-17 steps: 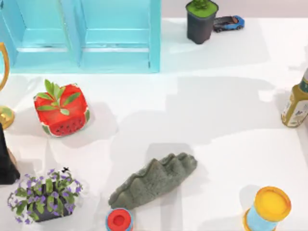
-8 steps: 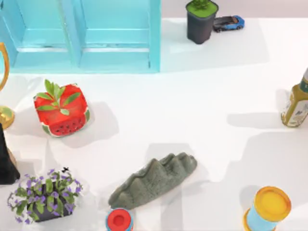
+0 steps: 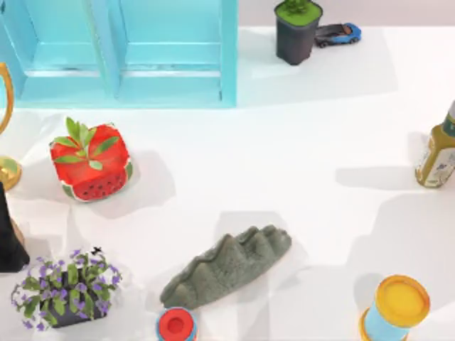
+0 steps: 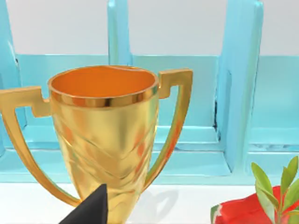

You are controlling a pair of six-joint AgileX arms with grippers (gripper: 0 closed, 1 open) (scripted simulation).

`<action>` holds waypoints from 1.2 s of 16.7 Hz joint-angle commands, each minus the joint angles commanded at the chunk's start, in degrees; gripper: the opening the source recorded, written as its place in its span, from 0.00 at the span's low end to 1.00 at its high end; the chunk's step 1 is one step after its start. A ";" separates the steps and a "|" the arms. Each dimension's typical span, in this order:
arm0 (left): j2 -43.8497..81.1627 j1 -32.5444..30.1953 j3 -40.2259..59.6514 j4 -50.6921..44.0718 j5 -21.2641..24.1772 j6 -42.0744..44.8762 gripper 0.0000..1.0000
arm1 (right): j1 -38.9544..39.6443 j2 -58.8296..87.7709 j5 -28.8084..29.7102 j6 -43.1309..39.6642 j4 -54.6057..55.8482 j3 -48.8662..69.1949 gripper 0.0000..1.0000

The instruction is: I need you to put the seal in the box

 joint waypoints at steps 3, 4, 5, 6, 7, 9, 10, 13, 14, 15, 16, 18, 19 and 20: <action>0.00 0.00 0.00 0.00 0.00 0.00 1.00 | 0.12 0.26 0.00 0.16 4.06 -3.77 0.00; 0.00 0.00 0.00 0.00 0.00 0.00 1.00 | 0.15 0.29 0.01 0.23 5.72 -5.30 0.00; 0.00 0.00 0.00 0.00 0.00 0.00 1.00 | 0.20 0.35 0.02 0.29 7.63 -6.99 0.00; 0.00 0.00 0.00 0.00 0.00 0.00 1.00 | 0.24 0.46 0.03 0.32 9.19 -8.50 0.00; 0.00 0.00 0.00 0.00 0.00 0.00 1.00 | 0.27 0.60 0.03 0.36 10.17 -9.49 0.00; 0.00 0.00 0.00 0.00 0.00 0.00 1.00 | 0.28 0.72 0.04 0.38 10.57 -9.89 0.00; 0.00 0.00 0.00 0.00 0.00 0.00 1.00 | 0.28 0.72 0.04 0.38 10.57 -9.89 0.00; 0.00 0.00 0.00 0.00 0.00 0.00 1.00 | 0.28 0.72 0.04 0.38 10.57 -9.89 0.15; 0.00 0.00 0.00 0.00 0.00 0.00 1.00 | 0.28 0.72 0.04 0.38 10.57 -9.89 0.23; 0.00 0.00 0.00 0.00 0.00 0.00 1.00 | 0.28 0.72 0.04 0.38 10.57 -9.89 0.30; 0.00 0.00 0.00 0.00 0.00 0.00 1.00 | 0.28 0.72 0.04 0.38 10.57 -9.89 0.38; 0.00 0.00 0.00 0.00 0.00 0.00 1.00 | 0.28 0.72 0.04 0.38 10.57 -9.89 0.53; 0.00 0.00 0.00 0.00 0.00 0.00 1.00 | 0.28 0.72 0.04 0.38 10.57 -9.89 0.60; 0.00 0.00 0.00 0.00 0.00 0.00 1.00 | 0.28 0.72 0.04 0.38 10.57 -9.89 0.68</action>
